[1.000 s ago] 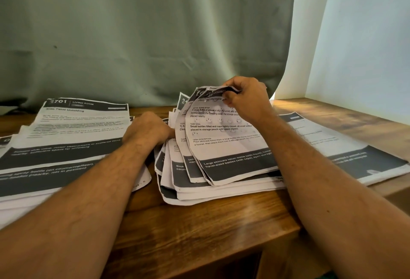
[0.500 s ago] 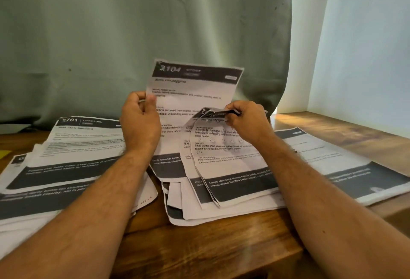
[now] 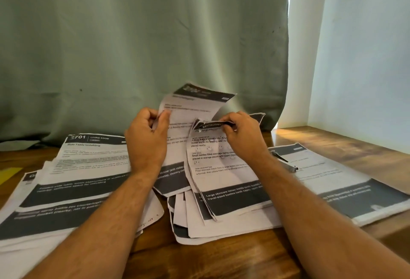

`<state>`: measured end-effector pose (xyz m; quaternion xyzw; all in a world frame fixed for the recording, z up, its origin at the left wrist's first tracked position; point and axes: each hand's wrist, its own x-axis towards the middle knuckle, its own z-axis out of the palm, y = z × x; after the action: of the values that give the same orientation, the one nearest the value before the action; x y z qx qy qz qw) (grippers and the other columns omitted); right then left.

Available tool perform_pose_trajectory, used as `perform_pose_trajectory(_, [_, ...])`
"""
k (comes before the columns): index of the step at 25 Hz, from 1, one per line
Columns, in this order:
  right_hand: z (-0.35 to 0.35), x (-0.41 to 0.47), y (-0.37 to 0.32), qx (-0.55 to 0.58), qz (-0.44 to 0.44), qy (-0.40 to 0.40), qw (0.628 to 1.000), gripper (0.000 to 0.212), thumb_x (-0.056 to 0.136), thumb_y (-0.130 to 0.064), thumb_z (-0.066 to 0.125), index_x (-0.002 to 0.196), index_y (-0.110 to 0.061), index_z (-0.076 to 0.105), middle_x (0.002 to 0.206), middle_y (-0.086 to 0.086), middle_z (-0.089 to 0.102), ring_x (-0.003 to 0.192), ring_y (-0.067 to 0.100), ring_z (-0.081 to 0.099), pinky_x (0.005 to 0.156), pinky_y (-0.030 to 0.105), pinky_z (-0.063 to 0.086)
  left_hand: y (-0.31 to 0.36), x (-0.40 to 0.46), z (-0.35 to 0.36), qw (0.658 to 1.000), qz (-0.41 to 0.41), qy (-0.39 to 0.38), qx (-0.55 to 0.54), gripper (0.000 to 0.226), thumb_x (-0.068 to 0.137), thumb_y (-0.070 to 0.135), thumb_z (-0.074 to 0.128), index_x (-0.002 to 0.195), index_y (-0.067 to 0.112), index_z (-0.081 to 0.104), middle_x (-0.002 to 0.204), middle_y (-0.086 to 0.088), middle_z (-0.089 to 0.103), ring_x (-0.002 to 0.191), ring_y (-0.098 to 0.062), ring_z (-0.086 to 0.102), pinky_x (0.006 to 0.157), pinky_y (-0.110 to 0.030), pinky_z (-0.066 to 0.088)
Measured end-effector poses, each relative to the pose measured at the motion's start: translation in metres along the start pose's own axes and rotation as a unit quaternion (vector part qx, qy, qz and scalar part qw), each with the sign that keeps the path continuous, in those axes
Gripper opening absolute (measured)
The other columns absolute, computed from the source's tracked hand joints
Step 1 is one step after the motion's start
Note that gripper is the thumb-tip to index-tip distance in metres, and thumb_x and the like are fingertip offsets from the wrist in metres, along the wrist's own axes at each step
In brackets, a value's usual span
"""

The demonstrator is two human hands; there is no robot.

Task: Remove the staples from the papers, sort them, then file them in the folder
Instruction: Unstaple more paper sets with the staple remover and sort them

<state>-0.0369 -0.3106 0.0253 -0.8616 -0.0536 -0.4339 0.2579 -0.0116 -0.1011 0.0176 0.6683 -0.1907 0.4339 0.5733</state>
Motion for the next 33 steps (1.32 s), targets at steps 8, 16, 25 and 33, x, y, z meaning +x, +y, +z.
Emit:
perform_pose_trajectory(8, [-0.021, 0.041, -0.046, 0.005, -0.097, 0.070, 0.993, 0.016, 0.098, -0.016, 0.057, 0.104, -0.018, 0.071, 0.099, -0.005, 0.062, 0.087, 0.005, 0.056, 0.075, 0.003, 0.042, 0.032, 0.040, -0.034, 0.997, 0.007, 0.077, -0.006, 0.020, 0.104, 0.038, 0.046, 0.105, 0.019, 0.042, 0.089, 0.016, 0.057, 0.074, -0.002, 0.062, 0.057, -0.019, 0.052])
perform_pose_trajectory(16, [-0.054, 0.086, -0.138, 0.029, -0.173, 0.150, 0.973, 0.018, 0.091, -0.011, 0.058, 0.099, -0.015, 0.073, 0.091, -0.005, 0.063, 0.085, 0.007, 0.054, 0.076, 0.004, 0.037, 0.032, 0.102, -0.101, 0.978, -0.197, 0.055, -0.047, 0.005, 0.105, 0.024, 0.049, 0.107, 0.021, 0.053, 0.109, 0.000, 0.068, 0.091, -0.018, 0.067, 0.075, -0.034, 0.057])
perform_pose_trajectory(25, [0.050, 0.044, -0.150, 0.044, -0.119, -0.074, 0.989, 0.019, 0.093, -0.012, 0.061, 0.104, -0.018, 0.075, 0.077, -0.009, 0.065, 0.062, 0.002, 0.054, 0.059, 0.006, 0.035, -0.066, 0.040, -0.136, 0.881, -0.454, -0.125, -0.030, 0.018, 0.105, 0.013, 0.046, 0.115, 0.014, 0.061, 0.105, -0.012, 0.074, 0.090, -0.034, 0.072, 0.073, -0.050, 0.058])
perform_pose_trajectory(33, [0.073, 0.023, -0.132, 0.195, -0.058, -0.044, 0.978, 0.018, 0.088, -0.006, 0.068, 0.096, -0.019, 0.078, 0.076, -0.016, 0.070, 0.071, 0.004, 0.067, 0.077, 0.021, 0.057, -0.080, 0.040, -0.133, 0.888, -0.452, -0.084, -0.022, 0.036, 0.094, 0.005, 0.037, 0.109, 0.012, 0.069, 0.099, -0.011, 0.077, 0.099, -0.040, 0.071, 0.095, -0.058, 0.054])
